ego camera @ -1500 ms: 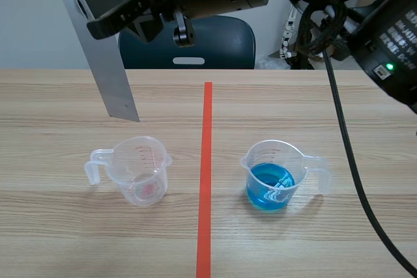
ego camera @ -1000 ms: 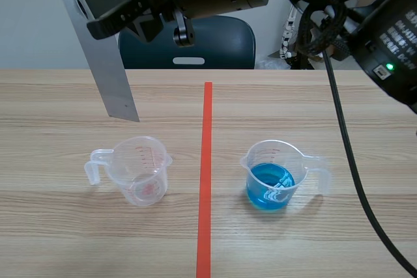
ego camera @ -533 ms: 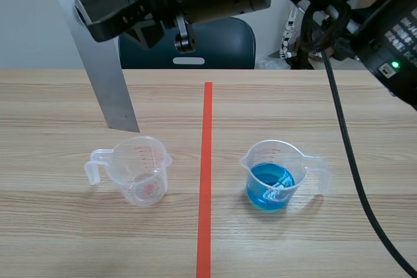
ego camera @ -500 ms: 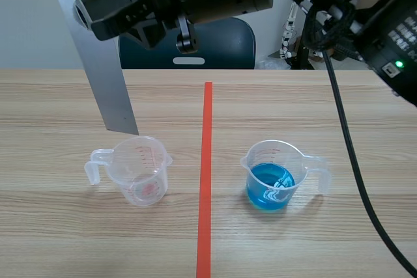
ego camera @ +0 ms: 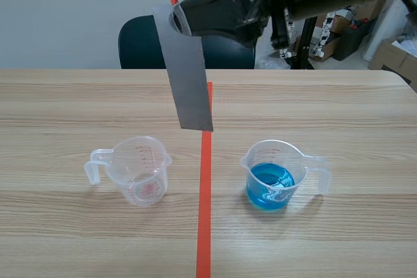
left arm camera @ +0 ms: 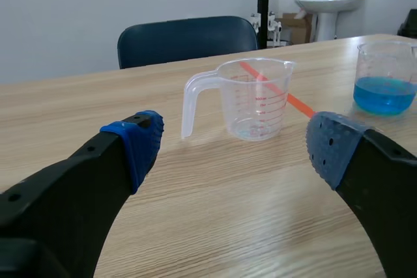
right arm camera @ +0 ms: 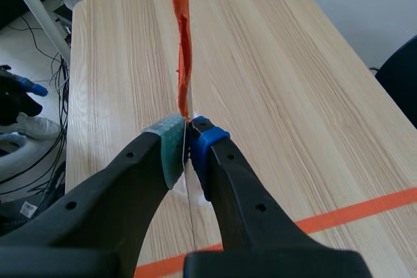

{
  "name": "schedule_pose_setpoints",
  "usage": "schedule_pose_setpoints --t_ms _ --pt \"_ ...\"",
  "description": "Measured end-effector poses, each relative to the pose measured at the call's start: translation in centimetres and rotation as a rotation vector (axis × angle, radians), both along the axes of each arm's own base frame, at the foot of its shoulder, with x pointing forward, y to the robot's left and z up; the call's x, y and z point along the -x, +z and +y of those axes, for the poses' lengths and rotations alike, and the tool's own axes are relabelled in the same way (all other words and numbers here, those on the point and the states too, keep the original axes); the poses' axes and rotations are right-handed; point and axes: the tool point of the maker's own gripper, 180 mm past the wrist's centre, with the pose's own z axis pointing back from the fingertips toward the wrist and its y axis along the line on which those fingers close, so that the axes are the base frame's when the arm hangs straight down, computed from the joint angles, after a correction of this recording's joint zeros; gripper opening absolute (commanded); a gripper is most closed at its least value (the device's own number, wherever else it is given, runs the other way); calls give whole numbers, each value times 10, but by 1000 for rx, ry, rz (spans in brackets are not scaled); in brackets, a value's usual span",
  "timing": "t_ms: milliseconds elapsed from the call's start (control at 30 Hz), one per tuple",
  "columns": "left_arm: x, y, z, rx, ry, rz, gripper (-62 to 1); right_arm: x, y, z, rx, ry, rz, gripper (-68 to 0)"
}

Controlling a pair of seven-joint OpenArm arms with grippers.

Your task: Do the redox reaction experiment. move the plate over the blue solution

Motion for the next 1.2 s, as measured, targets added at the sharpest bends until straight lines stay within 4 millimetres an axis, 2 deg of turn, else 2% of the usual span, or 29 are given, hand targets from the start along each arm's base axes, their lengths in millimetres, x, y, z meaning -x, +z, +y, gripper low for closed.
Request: schedule_pose_setpoints --t_ms 167,267,500,700,833,967,1100,1200 --pt "5 16 19 -76 -96 8 -275 -2 1 -28 29 -12 -30 -669" --pt "0 32 35 -98 -126 -10 -331 -2 2 -42 44 -18 -42 -669" --pt "-14 67 51 -128 -281 -14 -420 8 2 -70 53 4 -52 -669" --pt "-32 90 54 -139 -389 -40 -476 10 -5 -87 68 -27 -31 -669" --pt "-43 104 55 -131 -429 -60 -546 7 -4 -95 74 -49 -37 -669" --pt "-59 123 52 -73 -468 -91 -554 2 -3 -104 82 -71 -54 -669" --pt "-92 111 39 -134 -539 48 -554 1 1 -110 82 -83 -63 -669" --pt "-109 125 26 -191 -601 21 -557 0 4 -113 78 -89 -70 -669"
